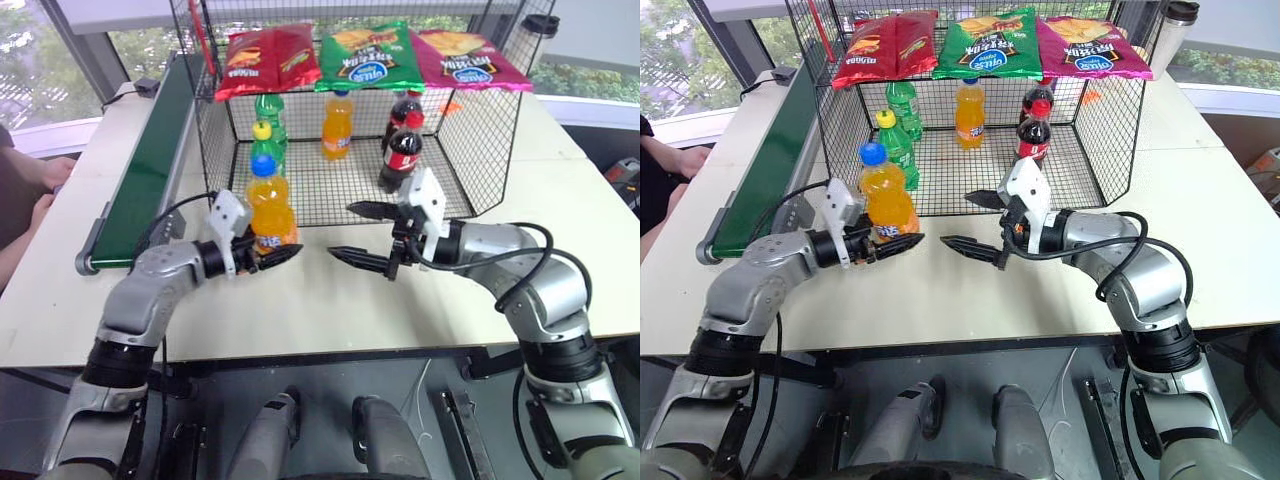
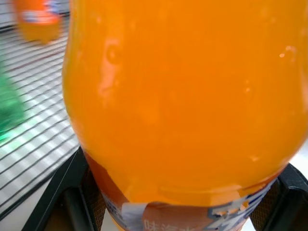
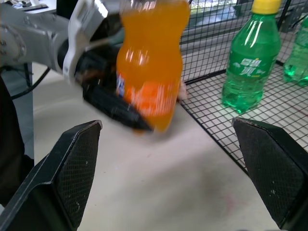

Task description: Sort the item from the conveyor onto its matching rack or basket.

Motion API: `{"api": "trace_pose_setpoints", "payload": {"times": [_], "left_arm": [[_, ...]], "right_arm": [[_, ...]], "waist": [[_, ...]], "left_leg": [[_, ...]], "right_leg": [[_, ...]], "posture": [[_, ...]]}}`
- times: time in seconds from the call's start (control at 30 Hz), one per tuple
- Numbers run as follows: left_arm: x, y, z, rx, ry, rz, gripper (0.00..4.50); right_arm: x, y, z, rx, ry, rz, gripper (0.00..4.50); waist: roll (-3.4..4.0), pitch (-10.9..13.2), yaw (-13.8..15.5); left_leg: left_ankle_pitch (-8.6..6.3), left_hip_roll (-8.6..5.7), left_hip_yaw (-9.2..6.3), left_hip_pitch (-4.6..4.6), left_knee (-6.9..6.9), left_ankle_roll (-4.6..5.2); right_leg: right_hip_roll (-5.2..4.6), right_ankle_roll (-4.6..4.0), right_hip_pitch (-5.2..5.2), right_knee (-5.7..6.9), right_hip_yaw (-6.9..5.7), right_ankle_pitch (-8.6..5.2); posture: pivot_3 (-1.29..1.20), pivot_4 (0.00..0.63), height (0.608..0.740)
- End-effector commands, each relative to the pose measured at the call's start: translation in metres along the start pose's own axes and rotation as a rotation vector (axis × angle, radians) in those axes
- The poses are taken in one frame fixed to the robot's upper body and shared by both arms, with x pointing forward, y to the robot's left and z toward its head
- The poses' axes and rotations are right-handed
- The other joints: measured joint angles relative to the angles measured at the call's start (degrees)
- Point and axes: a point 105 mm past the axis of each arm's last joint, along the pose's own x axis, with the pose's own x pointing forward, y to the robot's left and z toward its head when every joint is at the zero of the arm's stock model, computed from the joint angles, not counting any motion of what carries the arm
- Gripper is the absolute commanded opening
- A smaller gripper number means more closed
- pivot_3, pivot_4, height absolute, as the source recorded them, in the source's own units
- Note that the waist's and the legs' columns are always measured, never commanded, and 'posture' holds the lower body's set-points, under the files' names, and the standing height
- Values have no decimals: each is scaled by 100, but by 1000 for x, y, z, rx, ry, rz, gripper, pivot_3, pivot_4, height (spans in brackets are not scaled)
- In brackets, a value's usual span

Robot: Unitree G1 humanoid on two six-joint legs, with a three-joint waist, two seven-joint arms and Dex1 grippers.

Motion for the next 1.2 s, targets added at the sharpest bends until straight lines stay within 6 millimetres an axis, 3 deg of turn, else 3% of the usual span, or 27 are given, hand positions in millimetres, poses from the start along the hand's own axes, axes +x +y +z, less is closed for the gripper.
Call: {"api": "trace_pose_setpoints", "payload": {"times": [0.03, 0.33, 0.7, 0.77, 0.87, 0.9, 1.2], "left_arm": [[12, -14, 15, 100, -40, -101, 2996], [36, -32, 20, 159, -66, -208, 2996], [40, -39, 25, 172, -78, -233, 2996], [39, -40, 24, 172, -76, -233, 2997], [37, -40, 24, 169, -75, -229, 2997], [37, -39, 24, 168, -76, -226, 2997], [41, -31, 23, 132, -39, -156, 2997]], "right_arm": [[-1, 0, 16, -75, -26, 2, 4500], [11, 1, 22, -69, -55, 18, 4500], [22, 0, 27, -90, -76, 51, 4500], [23, -1, 27, -93, -79, 52, 3971], [23, 0, 28, -91, -91, 65, 2688], [23, 0, 29, -90, -96, 71, 2489], [27, 1, 32, -95, -108, 71, 2489]], "waist": [[0, 0, 0], [0, 0, -9], [0, 0, -7], [0, 0, -7], [0, 0, -8], [0, 0, -7], [0, 0, -8]], "left_leg": [[0, 0, 0, 0, 1, 0], [0, 0, -1, 1, 4, 2], [2, -1, -1, 3, 10, 5], [6, -1, -1, 3, 10, 10], [6, -2, -1, 4, 10, 11], [7, -2, -1, 4, 10, 12], [7, -2, -1, 6, 12, 12]], "right_leg": [[0, 0, 1, -1, 0, 0], [0, 2, 3, 0, 0, 1], [2, 3, 4, 8, -2, 1], [3, 4, 4, 8, -2, 2], [4, 4, 4, 11, -2, 2], [4, 4, 4, 12, -2, 2], [4, 4, 3, 18, -2, 2]], "posture": [[0, 150, 738], [0, 150, 738], [0, 150, 738], [0, 150, 738], [0, 150, 738], [0, 150, 738], [0, 150, 738]]}}
